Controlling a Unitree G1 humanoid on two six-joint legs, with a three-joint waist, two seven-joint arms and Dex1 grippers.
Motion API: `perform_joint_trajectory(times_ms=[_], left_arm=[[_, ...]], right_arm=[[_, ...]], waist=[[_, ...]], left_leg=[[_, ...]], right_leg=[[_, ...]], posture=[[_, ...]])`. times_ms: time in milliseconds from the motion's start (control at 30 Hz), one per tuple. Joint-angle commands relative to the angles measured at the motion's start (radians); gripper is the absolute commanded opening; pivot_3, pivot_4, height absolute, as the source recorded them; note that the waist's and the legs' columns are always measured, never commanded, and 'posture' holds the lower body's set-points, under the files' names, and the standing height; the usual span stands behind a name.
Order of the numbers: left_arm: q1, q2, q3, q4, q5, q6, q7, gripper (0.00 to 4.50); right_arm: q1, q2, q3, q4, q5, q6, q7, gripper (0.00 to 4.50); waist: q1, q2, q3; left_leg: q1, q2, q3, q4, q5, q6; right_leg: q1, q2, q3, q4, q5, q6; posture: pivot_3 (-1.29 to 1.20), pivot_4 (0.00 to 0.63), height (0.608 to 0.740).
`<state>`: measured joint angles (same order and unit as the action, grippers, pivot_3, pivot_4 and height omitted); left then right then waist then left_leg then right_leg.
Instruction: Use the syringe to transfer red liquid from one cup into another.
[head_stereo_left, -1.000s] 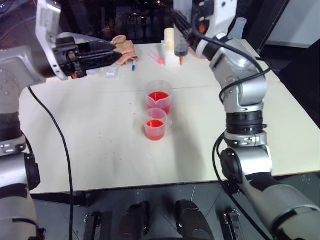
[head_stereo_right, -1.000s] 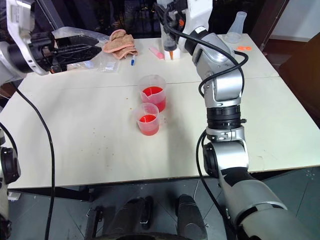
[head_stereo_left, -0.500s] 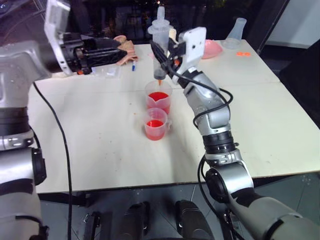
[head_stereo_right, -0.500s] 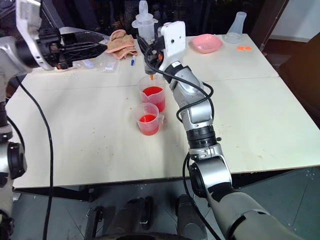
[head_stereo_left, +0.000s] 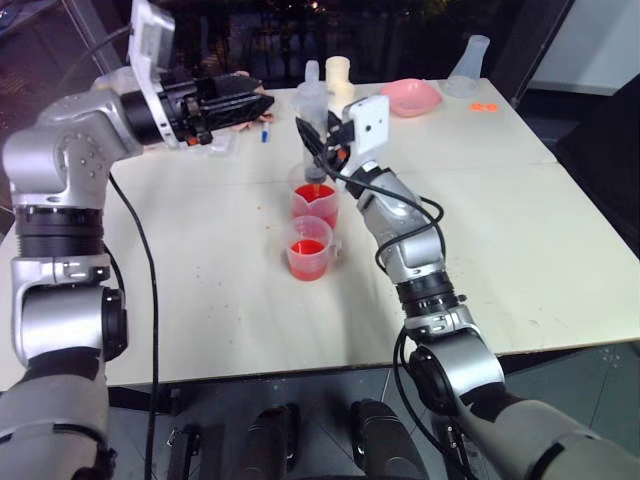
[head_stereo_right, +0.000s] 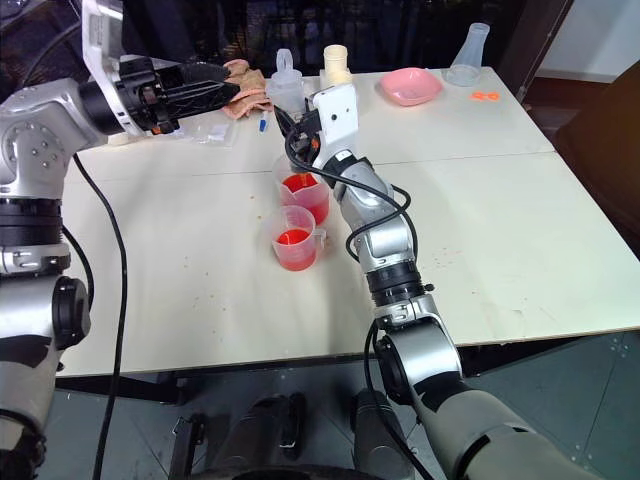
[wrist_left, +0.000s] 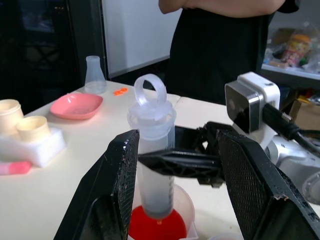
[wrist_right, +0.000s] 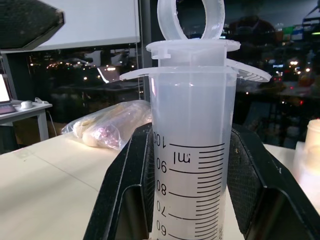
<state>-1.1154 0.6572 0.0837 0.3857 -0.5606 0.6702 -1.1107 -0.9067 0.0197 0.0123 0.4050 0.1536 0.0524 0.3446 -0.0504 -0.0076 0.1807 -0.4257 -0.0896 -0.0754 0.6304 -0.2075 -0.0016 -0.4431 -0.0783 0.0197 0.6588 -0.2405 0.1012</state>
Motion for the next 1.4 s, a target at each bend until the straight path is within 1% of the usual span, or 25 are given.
perform_joint_trajectory(times_ms=[33,333,833,1400], left_arm=[[-0.042,-0.006,0.000,-0.003,0.020,-0.036,-0.014,2.59],[-0.054,-0.049,-0.005,0.040,0.049,-0.060,-0.015,2.59],[-0.058,-0.105,-0.023,0.078,0.085,-0.076,-0.036,2.59],[-0.113,-0.185,-0.024,0.239,0.132,-0.140,-0.049,2.59]], right_arm=[[0.003,0.013,0.007,-0.014,-0.004,-0.037,-0.006,1.35],[0.053,0.026,0.032,-0.027,-0.020,-0.050,-0.022,1.35],[0.065,0.027,0.042,-0.032,-0.026,-0.047,-0.026,1.35],[0.077,0.033,0.057,-0.045,-0.030,-0.049,-0.029,1.35]], waist=[[0.000,0.000,0.000],[0.000,0.000,0.000],[-0.008,0.000,0.000],[-0.018,0.000,0.000]], left_leg=[[0.000,0.000,0.000,0.000,0.000,0.000],[0.000,0.000,0.000,0.000,0.000,0.000],[0.000,0.000,0.000,0.000,0.000,0.000],[0.001,0.000,-0.001,0.000,0.000,0.000]], right_leg=[[0.000,0.000,0.000,0.000,0.000,0.000],[0.000,0.000,0.000,0.001,0.000,0.000],[-0.001,0.000,0.000,0.003,0.000,0.000],[-0.001,0.000,0.000,0.004,0.000,0.000]], posture=[[0.00,0.150,0.740],[0.00,0.150,0.740],[0.00,0.150,0.740],[0.00,0.150,0.740]])
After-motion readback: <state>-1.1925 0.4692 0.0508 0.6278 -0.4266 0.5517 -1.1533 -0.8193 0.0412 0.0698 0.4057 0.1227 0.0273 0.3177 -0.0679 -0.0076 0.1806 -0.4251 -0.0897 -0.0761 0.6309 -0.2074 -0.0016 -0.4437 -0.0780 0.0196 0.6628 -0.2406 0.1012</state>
